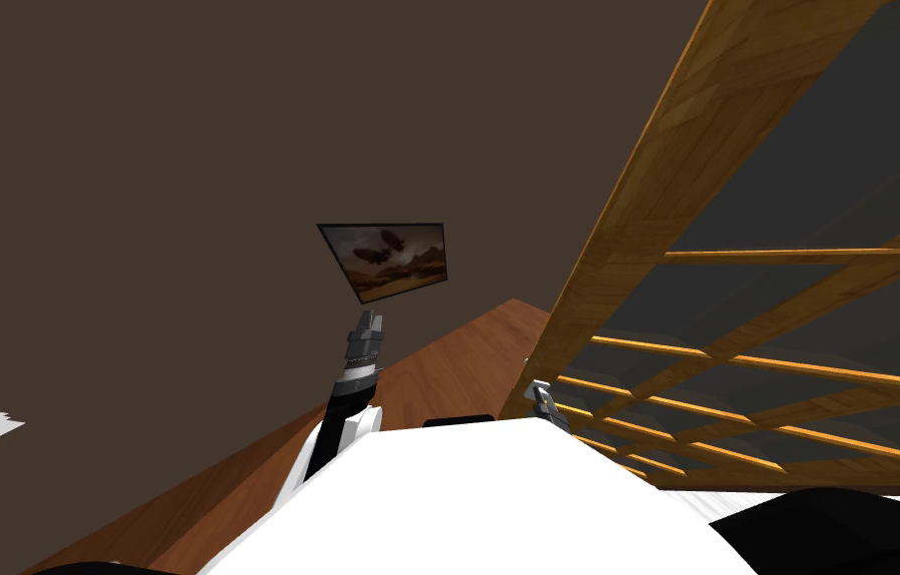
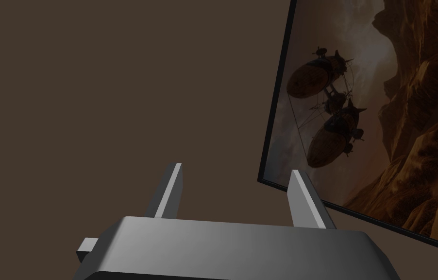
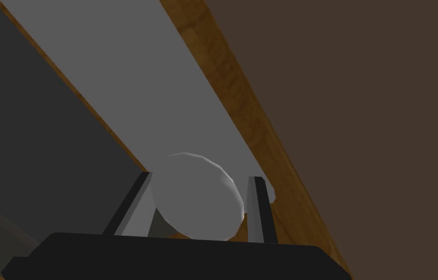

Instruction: Push the door open

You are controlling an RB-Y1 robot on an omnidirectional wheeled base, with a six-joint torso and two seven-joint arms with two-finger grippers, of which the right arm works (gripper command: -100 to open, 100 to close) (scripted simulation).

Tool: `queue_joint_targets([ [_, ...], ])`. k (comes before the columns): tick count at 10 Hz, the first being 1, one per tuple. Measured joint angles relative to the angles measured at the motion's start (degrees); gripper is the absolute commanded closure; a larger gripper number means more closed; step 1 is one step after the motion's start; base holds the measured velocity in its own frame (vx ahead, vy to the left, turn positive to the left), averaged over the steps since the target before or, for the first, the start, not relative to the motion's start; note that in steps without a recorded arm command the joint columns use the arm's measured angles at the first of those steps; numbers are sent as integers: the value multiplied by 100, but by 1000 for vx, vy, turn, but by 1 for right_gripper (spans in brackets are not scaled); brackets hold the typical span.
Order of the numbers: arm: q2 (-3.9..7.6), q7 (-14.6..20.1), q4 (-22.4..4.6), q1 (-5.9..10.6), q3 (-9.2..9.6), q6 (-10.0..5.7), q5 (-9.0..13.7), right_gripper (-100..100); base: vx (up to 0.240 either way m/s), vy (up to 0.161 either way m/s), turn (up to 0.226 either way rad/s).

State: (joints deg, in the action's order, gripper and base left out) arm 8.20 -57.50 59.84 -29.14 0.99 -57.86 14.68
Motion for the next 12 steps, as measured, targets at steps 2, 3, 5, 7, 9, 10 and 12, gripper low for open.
queue_joint_targets([
  [2,-7,278,-10,47,40,7,79,100,9,-12,-7],
  [3,-11,422,-4,62,63,12,121,100,8,-16,-25],
  [5,-17,712,-40,139,102,12,209,100,6,-11,-7],
  [7,-22,965,-26,168,135,28,276,100,8,-11,-11],
  [9,-30,1272,-90,255,182,7,380,100,6,-14,-13],
  [10,-31,1399,-81,268,198,18,410,100,4,-11,-12],
  [12,-40,1654,-70,302,237,38,483,100,6,-10,-13],
])
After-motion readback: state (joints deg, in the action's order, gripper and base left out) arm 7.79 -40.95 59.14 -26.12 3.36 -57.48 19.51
